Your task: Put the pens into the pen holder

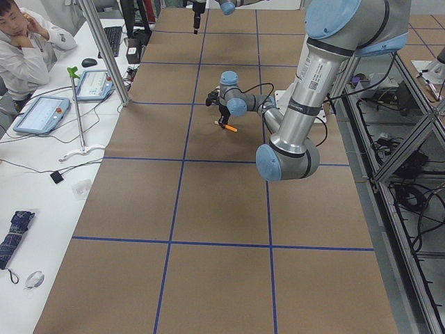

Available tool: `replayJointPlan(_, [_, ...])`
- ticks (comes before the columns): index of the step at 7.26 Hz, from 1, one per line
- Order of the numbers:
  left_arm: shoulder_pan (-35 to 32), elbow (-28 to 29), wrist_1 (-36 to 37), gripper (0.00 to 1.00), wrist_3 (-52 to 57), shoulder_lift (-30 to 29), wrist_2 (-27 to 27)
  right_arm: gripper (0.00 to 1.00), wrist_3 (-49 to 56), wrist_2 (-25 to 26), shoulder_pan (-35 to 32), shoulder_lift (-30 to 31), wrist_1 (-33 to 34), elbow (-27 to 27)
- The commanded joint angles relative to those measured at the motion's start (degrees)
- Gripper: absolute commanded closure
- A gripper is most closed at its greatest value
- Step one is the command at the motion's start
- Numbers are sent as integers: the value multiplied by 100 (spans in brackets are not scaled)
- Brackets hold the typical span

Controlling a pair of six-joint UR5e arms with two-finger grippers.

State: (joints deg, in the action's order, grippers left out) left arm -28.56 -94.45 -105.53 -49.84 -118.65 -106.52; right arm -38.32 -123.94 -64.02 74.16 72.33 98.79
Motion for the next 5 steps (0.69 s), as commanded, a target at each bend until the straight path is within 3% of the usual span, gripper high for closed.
replayJointPlan(1, [0, 23, -2, 62, 0, 0, 0, 0, 0, 1, 3, 2, 0, 0])
replayJointPlan(3, [0, 40, -2, 66, 0, 0, 9, 0, 0, 1, 3, 2, 0, 0])
replayJointPlan(4, [0, 49, 6, 76, 0, 0, 0, 0, 0, 1, 3, 2, 0, 0])
replayJointPlan(5, [0, 32, 6, 100, 0, 0, 9, 0, 0, 1, -5, 2, 0, 0])
